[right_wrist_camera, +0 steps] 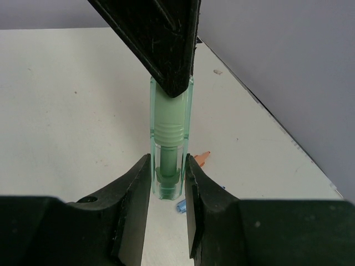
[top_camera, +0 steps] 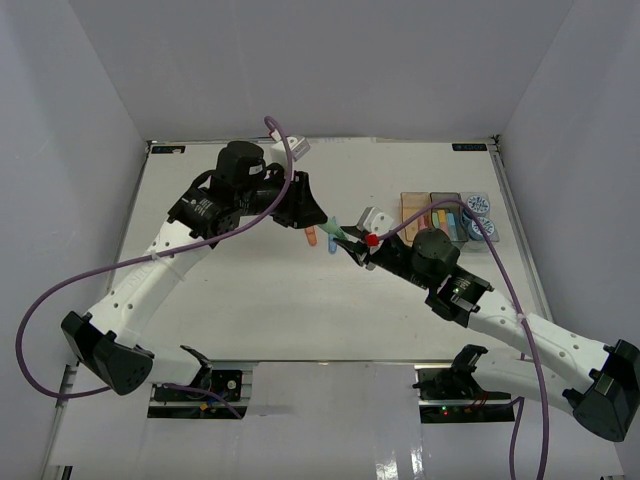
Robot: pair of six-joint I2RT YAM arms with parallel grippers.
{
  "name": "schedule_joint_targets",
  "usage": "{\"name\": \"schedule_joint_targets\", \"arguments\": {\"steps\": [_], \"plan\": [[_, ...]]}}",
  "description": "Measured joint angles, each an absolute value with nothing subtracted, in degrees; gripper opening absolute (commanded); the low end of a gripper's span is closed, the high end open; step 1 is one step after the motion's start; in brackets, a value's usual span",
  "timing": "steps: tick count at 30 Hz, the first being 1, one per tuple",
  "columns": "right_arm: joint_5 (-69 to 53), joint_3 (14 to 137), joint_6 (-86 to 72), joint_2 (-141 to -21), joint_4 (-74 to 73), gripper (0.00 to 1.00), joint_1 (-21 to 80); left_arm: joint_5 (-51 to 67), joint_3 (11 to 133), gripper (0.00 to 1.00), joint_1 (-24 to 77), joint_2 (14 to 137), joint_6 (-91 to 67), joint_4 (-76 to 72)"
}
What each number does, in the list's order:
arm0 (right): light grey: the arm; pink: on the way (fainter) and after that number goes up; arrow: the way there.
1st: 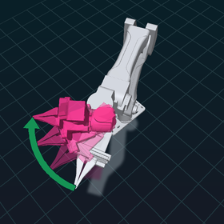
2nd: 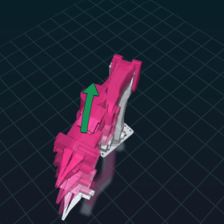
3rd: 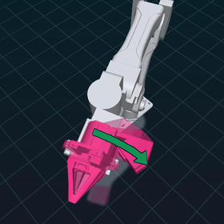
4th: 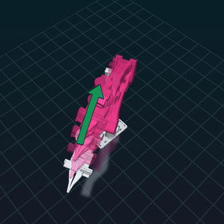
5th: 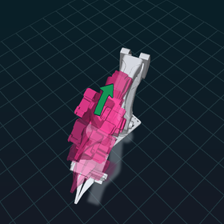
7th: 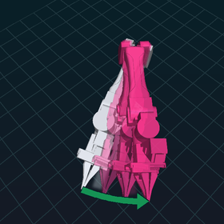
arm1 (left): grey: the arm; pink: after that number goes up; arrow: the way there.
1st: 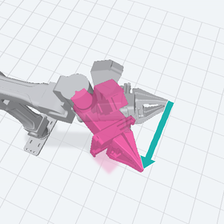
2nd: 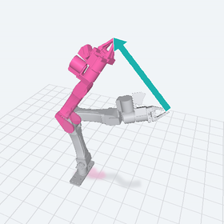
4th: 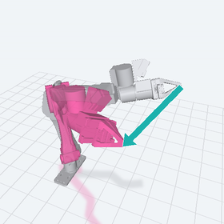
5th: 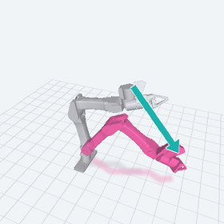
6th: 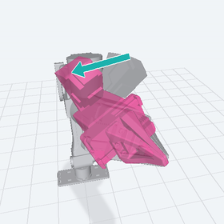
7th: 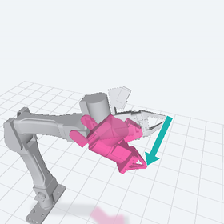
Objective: Sort the stationery into containers
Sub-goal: Close the pen cap on the pen.
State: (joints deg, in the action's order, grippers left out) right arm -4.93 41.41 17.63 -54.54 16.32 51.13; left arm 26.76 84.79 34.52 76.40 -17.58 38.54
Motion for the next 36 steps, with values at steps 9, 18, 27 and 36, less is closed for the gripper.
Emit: {"name": "schedule_joint_targets", "arguments": {"steps": [9,18,27,36], "plan": [[-5.2,41.9,17.6,-54.8,16.1,0.18,51.2,28.9,84.8,0.25,34.5,76.4,-17.9,38.4],[-5.2,43.2,18.2,-55.2,14.5,0.14,51.1,30.0,84.6,0.23,34.5,76.4,-18.3,37.7],[-4.8,44.5,19.5,-56.0,11.3,0.09,51.1,30.2,82.4,0.23,34.2,76.4,-19.5,36.0],[-4.4,46.3,21.2,-57.0,9.3,0.08,51.0,30.6,81.6,0.23,33.8,76.6,-20.1,34.2]]}}
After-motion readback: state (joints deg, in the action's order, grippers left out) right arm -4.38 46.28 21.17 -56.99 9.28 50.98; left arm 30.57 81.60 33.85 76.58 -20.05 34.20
